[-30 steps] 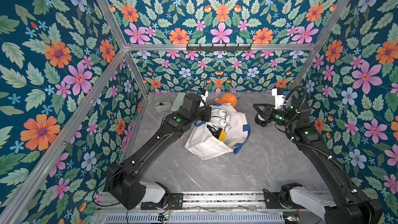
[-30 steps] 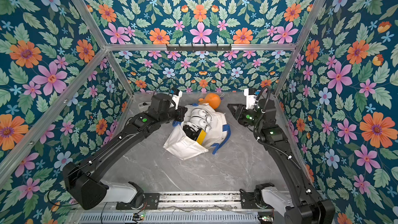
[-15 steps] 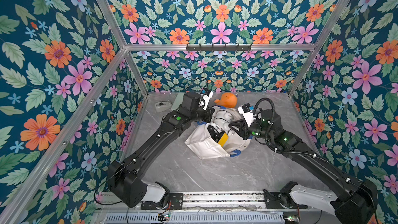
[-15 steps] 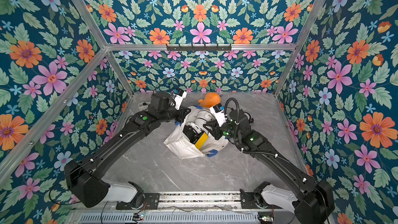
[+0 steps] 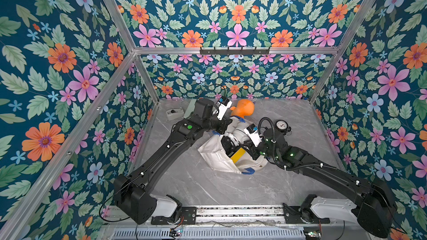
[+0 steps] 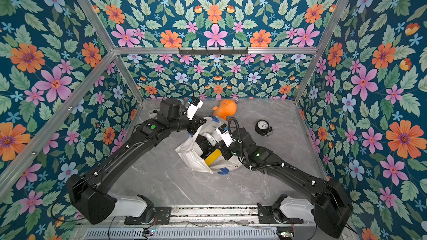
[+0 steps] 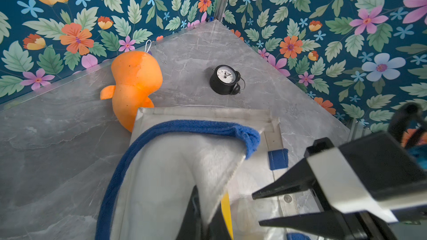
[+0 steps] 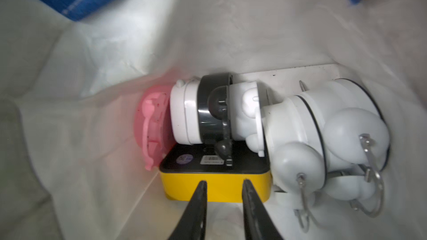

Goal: Take the alarm clock out of the canvas bag
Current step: Pick up the alarm from the canvas bag.

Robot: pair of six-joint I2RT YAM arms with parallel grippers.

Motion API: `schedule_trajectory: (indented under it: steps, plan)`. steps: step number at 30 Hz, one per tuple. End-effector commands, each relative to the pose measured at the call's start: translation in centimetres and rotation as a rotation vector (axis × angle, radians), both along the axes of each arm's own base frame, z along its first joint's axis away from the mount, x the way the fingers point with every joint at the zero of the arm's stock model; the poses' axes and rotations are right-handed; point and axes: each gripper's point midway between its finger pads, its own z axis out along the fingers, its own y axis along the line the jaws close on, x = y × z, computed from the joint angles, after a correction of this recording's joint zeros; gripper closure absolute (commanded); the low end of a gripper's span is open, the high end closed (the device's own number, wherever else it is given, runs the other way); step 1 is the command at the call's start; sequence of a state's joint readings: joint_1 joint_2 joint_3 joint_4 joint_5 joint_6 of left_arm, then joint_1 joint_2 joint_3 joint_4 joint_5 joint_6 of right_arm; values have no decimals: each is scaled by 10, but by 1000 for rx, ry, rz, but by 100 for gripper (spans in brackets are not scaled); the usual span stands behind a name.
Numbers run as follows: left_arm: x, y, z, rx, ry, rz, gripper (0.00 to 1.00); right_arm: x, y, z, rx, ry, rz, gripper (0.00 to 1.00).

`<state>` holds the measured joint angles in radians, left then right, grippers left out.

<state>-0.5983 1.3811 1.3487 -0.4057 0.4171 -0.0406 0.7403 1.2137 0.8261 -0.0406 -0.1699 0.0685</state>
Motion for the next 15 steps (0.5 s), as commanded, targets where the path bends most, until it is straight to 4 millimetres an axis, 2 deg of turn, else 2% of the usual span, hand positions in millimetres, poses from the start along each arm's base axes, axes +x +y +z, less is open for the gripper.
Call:
schedule_trajectory:
  steps: [1, 7, 10, 15]
  plan:
    - [2, -10, 35, -79, -131, -54, 100, 8, 1, 2, 18, -41, -28, 72]
    - [5, -11, 32, -100, -131, -40, 100, 17, 6, -11, 32, 0, -86, 72]
    - [6, -12, 29, -104, -119, -36, 100, 17, 14, -12, 39, 15, -85, 72]
    - [4, -14, 29, -117, -109, -49, 100, 31, 15, -13, 37, 12, -147, 71]
